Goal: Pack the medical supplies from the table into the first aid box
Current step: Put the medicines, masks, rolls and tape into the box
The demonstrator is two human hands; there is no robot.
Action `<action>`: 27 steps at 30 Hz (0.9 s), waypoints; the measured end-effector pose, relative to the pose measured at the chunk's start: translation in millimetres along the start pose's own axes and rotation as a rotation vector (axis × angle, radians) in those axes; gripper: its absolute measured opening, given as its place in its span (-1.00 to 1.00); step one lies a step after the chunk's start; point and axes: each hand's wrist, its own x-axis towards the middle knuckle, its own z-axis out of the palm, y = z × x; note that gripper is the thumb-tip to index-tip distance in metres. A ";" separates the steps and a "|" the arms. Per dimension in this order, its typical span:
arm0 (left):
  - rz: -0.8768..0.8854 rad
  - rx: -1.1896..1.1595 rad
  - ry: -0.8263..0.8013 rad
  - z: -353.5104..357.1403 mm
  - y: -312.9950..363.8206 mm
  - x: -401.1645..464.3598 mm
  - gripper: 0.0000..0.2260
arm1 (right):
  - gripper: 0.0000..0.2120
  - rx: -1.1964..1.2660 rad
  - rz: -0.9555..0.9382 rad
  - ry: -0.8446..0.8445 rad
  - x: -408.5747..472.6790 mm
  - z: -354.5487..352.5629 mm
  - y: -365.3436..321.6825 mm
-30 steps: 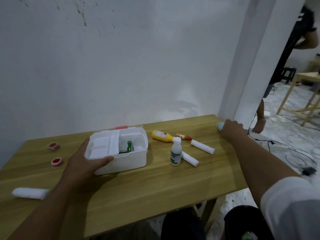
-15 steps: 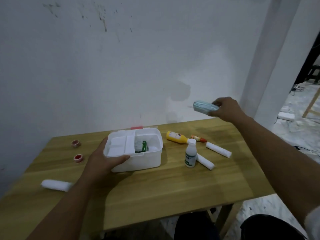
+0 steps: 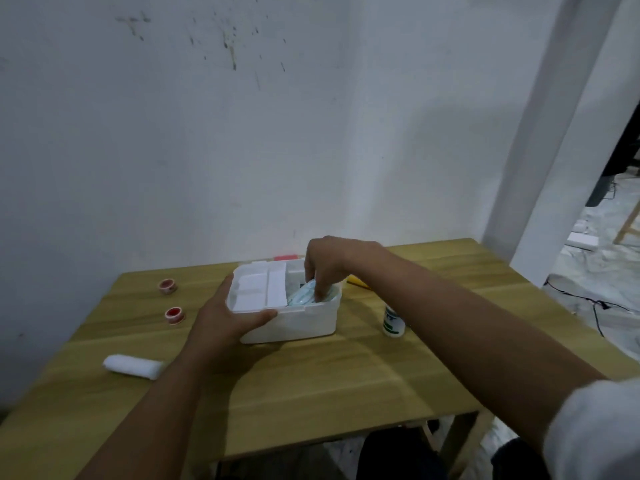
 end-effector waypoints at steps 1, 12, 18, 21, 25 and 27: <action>0.004 0.001 -0.002 -0.1 -0.8 0.1 -0.11 | -0.63 0.027 0.011 -0.018 5.6 7.8 -5.0; 0.043 0.002 0.010 -0.1 -11.1 4.5 -0.07 | -0.80 0.451 0.098 -0.001 24.2 33.8 -5.7; 0.022 -0.063 0.011 -0.3 -9.9 3.3 -0.09 | -0.91 0.479 0.280 0.306 17.4 -5.3 78.7; 0.007 -0.065 0.017 -0.6 -9.3 3.5 -0.09 | -0.75 0.355 0.430 0.176 17.1 3.1 119.5; 0.007 -0.054 0.008 -0.4 -10.0 3.4 -0.07 | -0.56 0.191 0.521 -0.022 13.2 32.8 146.1; 0.012 -0.049 0.008 -0.6 -10.1 3.9 -0.09 | -0.57 0.122 0.527 -0.053 14.3 46.0 152.9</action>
